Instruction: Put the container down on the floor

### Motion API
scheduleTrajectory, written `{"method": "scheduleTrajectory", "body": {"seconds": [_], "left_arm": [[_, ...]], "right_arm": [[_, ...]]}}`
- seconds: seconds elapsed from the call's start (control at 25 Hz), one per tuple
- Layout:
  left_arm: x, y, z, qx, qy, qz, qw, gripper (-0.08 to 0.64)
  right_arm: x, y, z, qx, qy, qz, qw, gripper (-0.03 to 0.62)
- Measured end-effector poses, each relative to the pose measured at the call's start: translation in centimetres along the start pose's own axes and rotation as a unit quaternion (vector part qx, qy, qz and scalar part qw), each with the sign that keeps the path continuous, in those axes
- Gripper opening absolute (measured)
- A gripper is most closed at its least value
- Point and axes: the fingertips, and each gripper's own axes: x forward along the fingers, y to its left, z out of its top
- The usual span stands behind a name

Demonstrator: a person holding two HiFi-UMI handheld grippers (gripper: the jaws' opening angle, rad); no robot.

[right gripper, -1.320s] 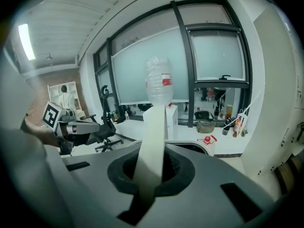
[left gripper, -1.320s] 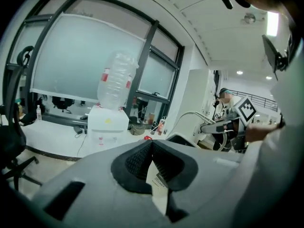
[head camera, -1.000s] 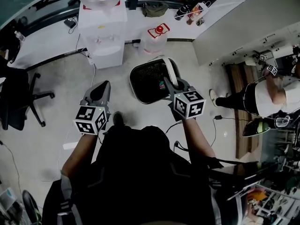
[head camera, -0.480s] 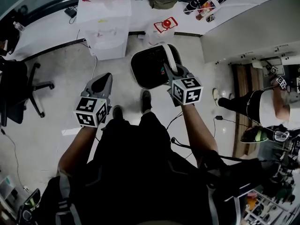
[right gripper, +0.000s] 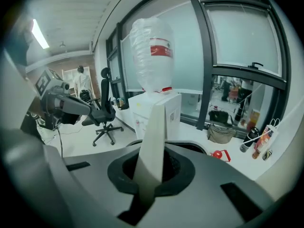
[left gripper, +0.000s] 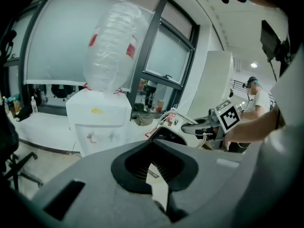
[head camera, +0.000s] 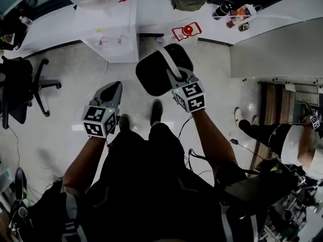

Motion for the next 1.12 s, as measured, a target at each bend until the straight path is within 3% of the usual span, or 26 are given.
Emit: {"method": "scheduleTrajectory", "body": {"seconds": [0.24,0.6,0.92,1.12], "left_arm": [[5.8,-0.1,-0.6,-0.004,0.017,0.021,0.9996,0.008],[10.9,2.8,-3.2,-0.025,0.024,0.062,0.9975,0.008],[16.2,6.0,-8.7,-0.021,0.036,0.037,0.9985,0.008],[19.5,8.4,-13.1,-0.028,0.07,0.041,0.9963,0.008]], "right_arm": [[3.9,-3.7,-1.7,-0.046,0.013,0.058,0.997,0.008],[10.9,-5.9,-5.8,-0.11,0.042,0.126,0.985,0.008],[18.3,-5.9,-11.2,-0.128,0.063,0.136,0.98,0.008],[22.2,-5.5,-15.2,-0.152,0.066,0.149,0.975,0.008]]}}
